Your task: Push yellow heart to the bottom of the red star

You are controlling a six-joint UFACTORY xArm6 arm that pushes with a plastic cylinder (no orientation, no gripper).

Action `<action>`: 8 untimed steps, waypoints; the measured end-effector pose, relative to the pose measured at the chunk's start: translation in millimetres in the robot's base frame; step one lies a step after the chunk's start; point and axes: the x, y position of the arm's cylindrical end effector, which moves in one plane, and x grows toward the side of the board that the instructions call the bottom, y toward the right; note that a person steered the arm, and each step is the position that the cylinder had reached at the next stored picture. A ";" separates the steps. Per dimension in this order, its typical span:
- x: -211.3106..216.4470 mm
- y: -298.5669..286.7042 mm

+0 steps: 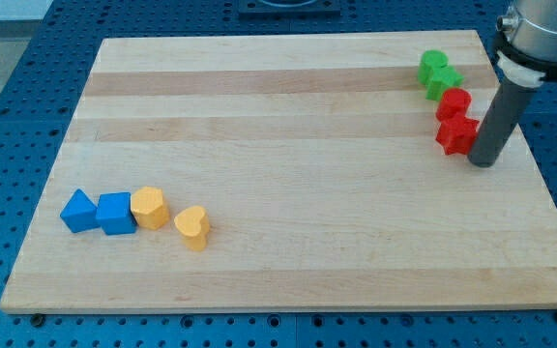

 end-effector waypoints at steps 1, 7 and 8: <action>-5.7 0.0; 156.5 -111.1; 173.7 -195.0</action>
